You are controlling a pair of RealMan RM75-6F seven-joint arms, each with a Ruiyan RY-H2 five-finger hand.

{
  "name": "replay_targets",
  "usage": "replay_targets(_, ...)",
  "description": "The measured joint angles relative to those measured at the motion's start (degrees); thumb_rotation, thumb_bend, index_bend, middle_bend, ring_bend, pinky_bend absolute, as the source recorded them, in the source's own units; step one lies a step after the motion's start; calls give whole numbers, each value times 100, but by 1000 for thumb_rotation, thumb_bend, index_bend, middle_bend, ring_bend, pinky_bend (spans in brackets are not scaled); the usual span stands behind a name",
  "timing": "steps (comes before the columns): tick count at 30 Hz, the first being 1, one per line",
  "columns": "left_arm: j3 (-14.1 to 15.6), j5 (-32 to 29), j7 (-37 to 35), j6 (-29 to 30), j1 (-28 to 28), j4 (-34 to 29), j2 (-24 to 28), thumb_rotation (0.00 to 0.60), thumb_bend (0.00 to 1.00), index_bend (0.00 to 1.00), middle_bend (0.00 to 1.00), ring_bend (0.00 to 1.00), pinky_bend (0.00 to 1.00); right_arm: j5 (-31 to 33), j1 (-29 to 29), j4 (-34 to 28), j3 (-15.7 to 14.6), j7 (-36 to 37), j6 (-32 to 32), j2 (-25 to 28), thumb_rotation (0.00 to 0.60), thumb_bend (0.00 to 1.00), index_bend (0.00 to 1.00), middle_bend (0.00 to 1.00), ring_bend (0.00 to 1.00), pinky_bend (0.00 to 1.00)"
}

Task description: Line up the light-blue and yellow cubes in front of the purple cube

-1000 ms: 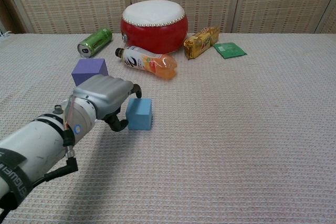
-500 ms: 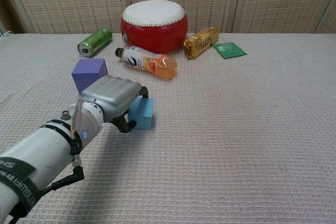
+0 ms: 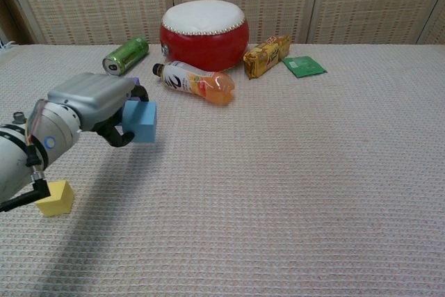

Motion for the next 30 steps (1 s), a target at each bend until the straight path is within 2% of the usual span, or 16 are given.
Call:
replay_targets(6,-7,-115,-241,-191,22,73,202,600,399,484,1000,1000,1000,62,-3,-13,0,-60,-29,-31,464,26,0,0,0,0)
replay_targets(15,15,-146,-571,-561,-78,623,241,600,401,472,1000,1000,1000,102,-55,-42,-8,-67,40,-7,463,26,0,0,0,0)
replay_targets(19,37,-163,-647,-674,-131,819,270,600,401,453,1000,1000,1000,129,-62,-58,2,-62,48,8,465,25,0,0,0,0)
replay_targets(30,173,-223,-726,-804,-193,876,283,600,399,374,1000,1000,1000,128,-71,-67,-3,-116,54,-8,465,26,0,0,0,0)
